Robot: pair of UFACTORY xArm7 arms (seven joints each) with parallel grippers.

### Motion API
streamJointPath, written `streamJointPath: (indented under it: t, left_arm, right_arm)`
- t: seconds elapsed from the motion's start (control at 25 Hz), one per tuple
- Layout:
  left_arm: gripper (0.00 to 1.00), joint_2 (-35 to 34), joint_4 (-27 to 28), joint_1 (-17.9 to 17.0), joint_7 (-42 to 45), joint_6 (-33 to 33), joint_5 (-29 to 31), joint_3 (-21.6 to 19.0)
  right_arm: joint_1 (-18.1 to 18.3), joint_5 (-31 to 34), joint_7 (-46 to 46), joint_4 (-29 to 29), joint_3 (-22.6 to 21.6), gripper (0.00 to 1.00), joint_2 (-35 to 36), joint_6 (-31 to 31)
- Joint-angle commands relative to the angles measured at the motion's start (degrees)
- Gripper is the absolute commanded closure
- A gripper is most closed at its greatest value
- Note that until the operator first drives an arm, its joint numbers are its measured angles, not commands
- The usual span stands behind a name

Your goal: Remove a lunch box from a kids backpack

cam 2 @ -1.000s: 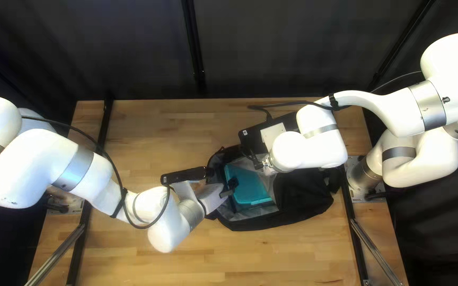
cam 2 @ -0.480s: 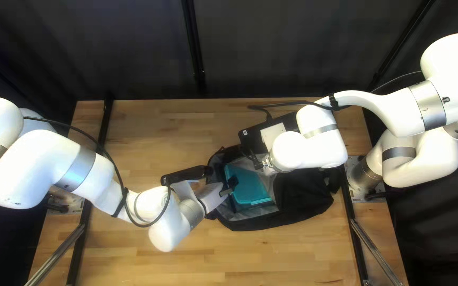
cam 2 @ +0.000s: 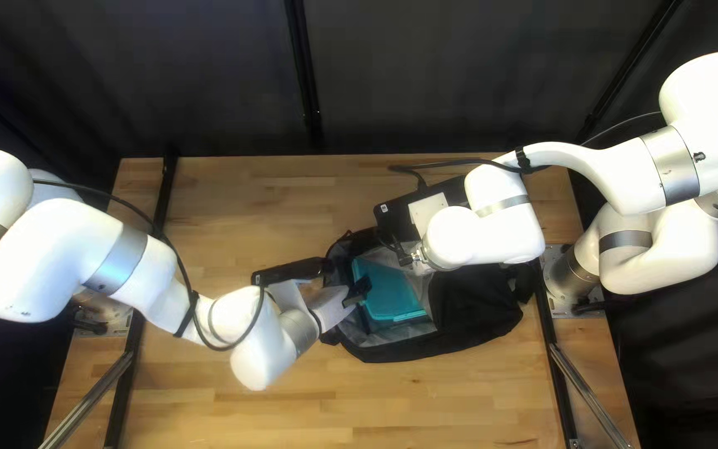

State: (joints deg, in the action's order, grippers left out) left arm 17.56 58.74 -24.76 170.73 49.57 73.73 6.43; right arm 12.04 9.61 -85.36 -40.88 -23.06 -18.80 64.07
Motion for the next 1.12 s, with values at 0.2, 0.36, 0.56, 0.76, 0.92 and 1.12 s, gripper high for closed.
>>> streamJointPath:
  t: [0.2, 0.36, 0.56, 0.76, 0.92, 1.12]
  left_arm:
    - [0.0, 2.2, 3.3, 4.1, -9.3, -5.8, -2.7, 0.7]
    - [0.0, 3.4, 3.9, 4.2, -8.4, -6.5, -1.8, 0.9]
    - [0.0, 5.1, 4.0, 3.5, -3.4, -6.8, 1.5, 1.6]
    - [0.0, 5.2, 2.8, 2.4, 0.9, -5.8, 3.9, 1.7]
    - [0.0, 5.2, 2.3, 1.5, 3.5, -4.5, 5.2, 1.8]
    - [0.0, 6.5, 3.1, 0.7, 6.5, -3.1, 6.8, 2.0]
  right_arm:
    - [0.0, 0.0, 0.0, 0.0, 0.0, 1.0, 0.0, 0.0]
    - [0.0, 0.0, 0.0, 0.0, 0.0, 1.0, 0.0, 0.0]
    - [0.0, 0.0, 0.0, 0.0, 0.0, 1.0, 0.0, 0.0]
    - [0.0, 0.0, 0.0, 0.0, 0.0, 1.0, 0.0, 0.0]
    - [0.0, 0.0, 0.0, 0.0, 0.0, 1.0, 0.0, 0.0]
    - [0.0, 0.0, 0.0, 0.0, 0.0, 1.0, 0.0, 0.0]
